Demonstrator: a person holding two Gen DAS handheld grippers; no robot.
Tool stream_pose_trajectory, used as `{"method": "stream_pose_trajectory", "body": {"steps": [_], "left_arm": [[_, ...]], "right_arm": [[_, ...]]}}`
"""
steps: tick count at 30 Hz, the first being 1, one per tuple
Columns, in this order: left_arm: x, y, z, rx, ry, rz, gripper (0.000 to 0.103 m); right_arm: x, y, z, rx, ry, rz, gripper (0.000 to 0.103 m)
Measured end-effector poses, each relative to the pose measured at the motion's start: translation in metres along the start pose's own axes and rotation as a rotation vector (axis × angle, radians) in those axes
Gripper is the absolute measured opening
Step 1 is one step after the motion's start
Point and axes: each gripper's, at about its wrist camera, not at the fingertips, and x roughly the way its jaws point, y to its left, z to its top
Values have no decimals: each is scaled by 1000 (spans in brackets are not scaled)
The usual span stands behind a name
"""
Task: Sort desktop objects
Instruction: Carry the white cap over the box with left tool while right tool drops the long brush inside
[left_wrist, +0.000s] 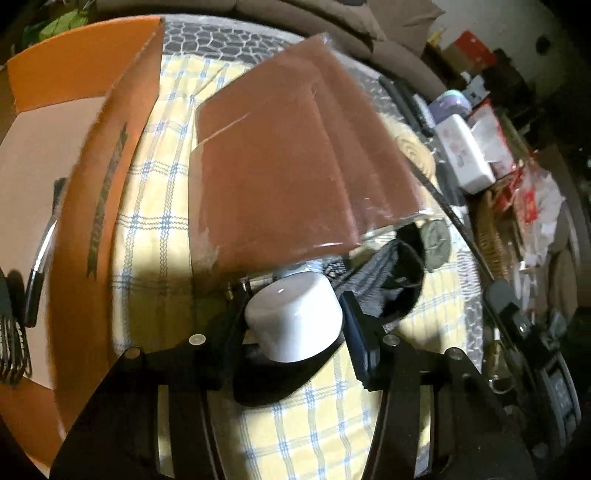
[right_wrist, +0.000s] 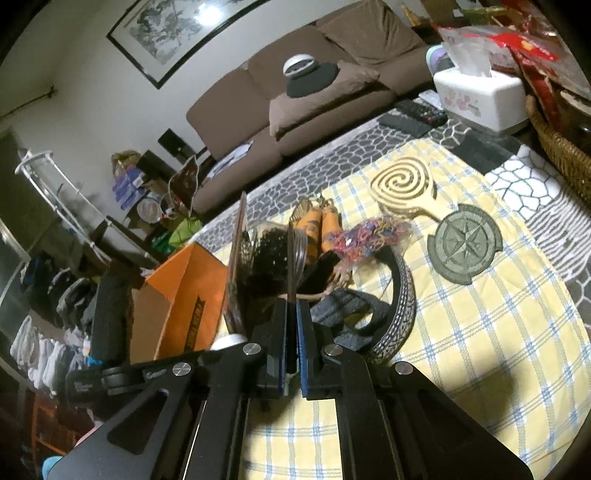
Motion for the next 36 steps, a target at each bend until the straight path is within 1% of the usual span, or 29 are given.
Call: {"method": "stream_pose_trajectory", "body": {"steps": [6, 10, 13, 18, 23, 26, 30, 36], "left_arm": [[-40, -8, 0, 36, -46, -73, 47], [-79, -3, 3, 51, -100, -122, 47], [-113, 10, 7, 42, -148, -138, 47], [-151, 45, 14, 5, -210, -115, 47], [-166, 87, 10, -52, -229, -85, 47], [-167, 113, 6, -83, -230, -65, 47], [-166, 138, 0, -115, -226, -54, 47], [-161, 173, -4, -150, -227, -6, 47]], "right_arm": [[-20, -1, 8, 21, -82, -3, 4], [-31, 3, 12, 40, -129, 44, 4], [-34, 18, 13, 25, -139, 79, 4], [-25, 50, 8, -16, -123, 121, 4], [-6, 85, -2, -55, -88, 153, 4], [6, 106, -10, -80, -69, 161, 4], [21, 130, -22, -130, -37, 145, 4], [48, 167, -44, -249, 12, 78, 4]]}}
